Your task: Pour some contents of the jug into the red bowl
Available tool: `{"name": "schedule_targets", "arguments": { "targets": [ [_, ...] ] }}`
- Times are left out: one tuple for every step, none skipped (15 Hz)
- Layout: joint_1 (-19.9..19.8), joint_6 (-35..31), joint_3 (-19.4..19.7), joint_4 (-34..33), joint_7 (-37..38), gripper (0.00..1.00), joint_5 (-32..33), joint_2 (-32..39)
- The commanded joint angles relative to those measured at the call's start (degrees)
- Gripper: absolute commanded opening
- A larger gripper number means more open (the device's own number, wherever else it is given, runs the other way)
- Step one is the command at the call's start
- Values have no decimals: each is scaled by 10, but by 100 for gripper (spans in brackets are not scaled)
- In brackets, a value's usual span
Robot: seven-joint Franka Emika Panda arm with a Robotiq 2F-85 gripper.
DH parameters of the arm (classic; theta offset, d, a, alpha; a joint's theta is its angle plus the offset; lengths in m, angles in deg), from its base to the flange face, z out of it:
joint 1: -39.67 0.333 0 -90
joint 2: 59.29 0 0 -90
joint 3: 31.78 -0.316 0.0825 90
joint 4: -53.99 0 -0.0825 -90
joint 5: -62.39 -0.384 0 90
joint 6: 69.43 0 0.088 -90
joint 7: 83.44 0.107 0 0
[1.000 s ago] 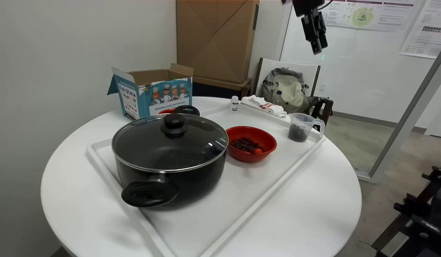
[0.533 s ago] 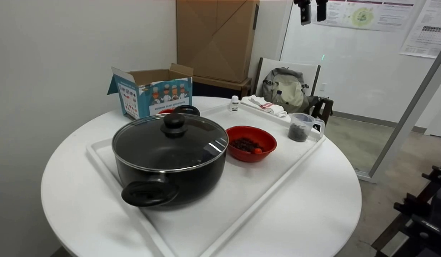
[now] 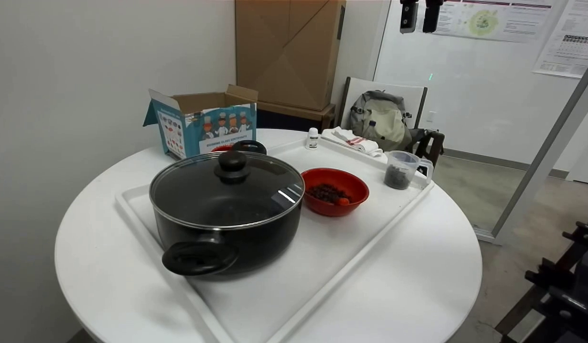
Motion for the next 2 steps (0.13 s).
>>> {"name": "schedule_targets", "arguments": {
  "targets": [
    [3, 2, 3, 0, 0, 100, 0, -2],
    [3, 1, 3, 0, 0, 100, 0, -2]
  ]
}}
